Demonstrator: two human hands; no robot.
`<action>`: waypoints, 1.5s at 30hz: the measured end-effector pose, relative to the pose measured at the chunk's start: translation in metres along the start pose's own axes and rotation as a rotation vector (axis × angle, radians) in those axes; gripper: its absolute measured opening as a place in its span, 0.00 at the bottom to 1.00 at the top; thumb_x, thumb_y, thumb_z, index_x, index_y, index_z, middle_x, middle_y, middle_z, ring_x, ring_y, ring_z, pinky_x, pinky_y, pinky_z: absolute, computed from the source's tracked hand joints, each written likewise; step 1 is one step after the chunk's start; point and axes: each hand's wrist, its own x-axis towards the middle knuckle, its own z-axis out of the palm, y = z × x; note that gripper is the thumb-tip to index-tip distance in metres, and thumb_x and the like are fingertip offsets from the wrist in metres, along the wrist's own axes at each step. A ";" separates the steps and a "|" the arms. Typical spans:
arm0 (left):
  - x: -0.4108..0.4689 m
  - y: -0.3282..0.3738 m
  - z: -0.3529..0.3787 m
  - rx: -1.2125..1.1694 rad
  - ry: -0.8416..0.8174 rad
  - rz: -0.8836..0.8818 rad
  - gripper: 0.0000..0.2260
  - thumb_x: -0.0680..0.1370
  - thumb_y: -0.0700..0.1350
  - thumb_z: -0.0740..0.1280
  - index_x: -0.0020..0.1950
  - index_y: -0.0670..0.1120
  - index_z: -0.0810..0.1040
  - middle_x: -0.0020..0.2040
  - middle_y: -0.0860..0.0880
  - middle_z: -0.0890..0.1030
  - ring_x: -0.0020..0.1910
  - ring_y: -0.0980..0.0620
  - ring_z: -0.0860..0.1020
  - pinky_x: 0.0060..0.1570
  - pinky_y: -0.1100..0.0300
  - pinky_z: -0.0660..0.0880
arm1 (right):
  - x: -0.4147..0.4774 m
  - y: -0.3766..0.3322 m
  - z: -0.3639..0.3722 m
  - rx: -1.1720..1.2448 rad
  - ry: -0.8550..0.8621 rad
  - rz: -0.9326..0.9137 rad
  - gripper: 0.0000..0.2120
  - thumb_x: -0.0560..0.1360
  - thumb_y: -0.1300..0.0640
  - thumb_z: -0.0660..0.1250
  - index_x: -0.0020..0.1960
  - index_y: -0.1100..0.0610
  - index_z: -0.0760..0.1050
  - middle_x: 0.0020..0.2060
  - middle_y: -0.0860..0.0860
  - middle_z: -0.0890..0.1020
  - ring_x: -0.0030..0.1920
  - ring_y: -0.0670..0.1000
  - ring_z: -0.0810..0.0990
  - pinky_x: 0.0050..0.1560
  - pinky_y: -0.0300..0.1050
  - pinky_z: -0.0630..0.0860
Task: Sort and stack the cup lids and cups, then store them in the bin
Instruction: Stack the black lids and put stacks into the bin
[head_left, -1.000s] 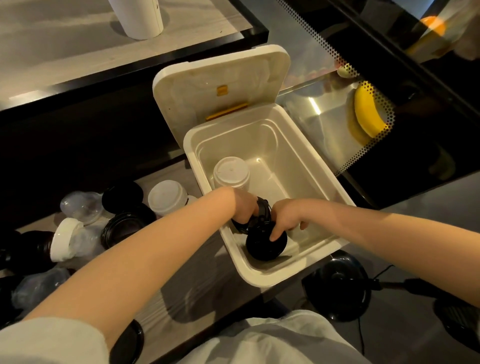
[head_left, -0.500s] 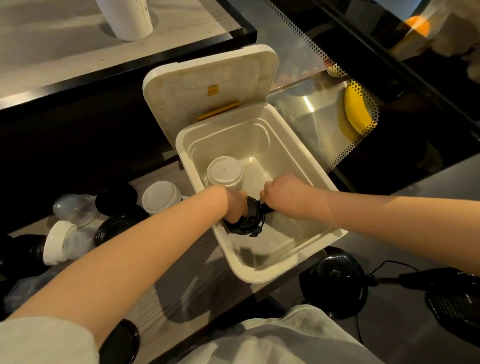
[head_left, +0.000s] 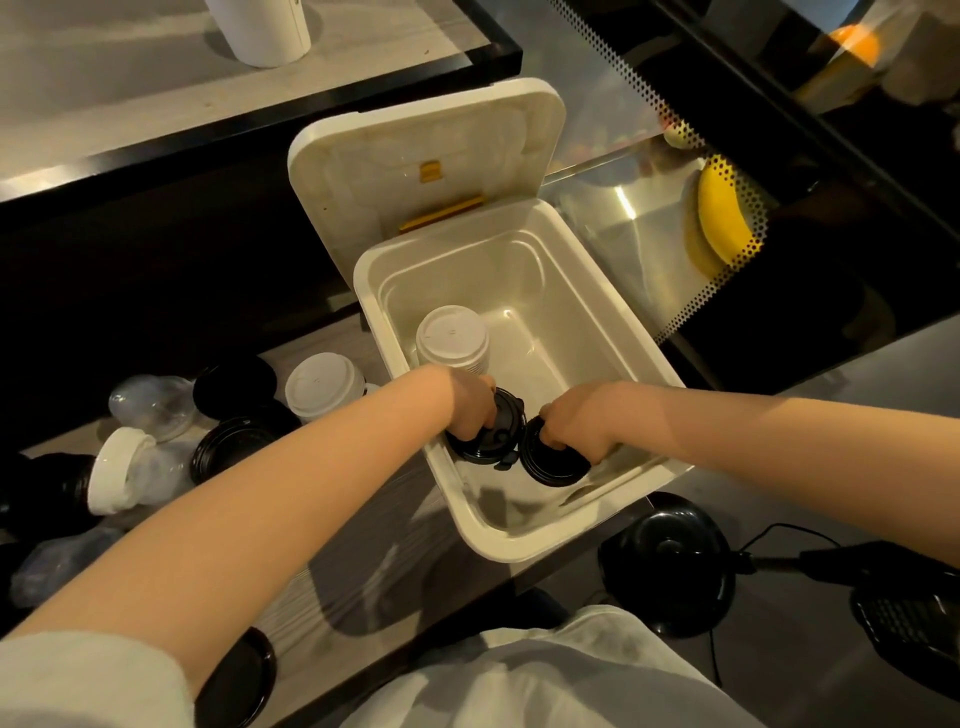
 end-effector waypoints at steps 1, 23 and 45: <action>0.000 -0.001 0.000 -0.001 0.003 -0.002 0.20 0.80 0.41 0.54 0.73 0.46 0.66 0.73 0.44 0.60 0.66 0.46 0.68 0.64 0.54 0.68 | 0.001 0.001 -0.001 0.030 0.018 0.000 0.19 0.74 0.59 0.66 0.64 0.58 0.71 0.59 0.56 0.74 0.47 0.55 0.73 0.42 0.45 0.69; -0.174 -0.080 0.089 -0.467 0.990 -0.516 0.21 0.79 0.49 0.62 0.71 0.46 0.69 0.71 0.47 0.69 0.69 0.46 0.66 0.63 0.50 0.69 | -0.060 -0.078 -0.117 0.529 1.146 0.240 0.18 0.77 0.50 0.62 0.66 0.54 0.70 0.61 0.52 0.75 0.63 0.55 0.72 0.57 0.50 0.73; -0.128 -0.106 0.255 -0.751 0.724 -0.762 0.18 0.76 0.56 0.63 0.60 0.47 0.73 0.62 0.44 0.68 0.66 0.44 0.63 0.63 0.52 0.63 | 0.114 -0.201 -0.154 0.564 0.755 0.192 0.41 0.68 0.43 0.72 0.74 0.53 0.56 0.67 0.55 0.65 0.67 0.59 0.62 0.62 0.56 0.70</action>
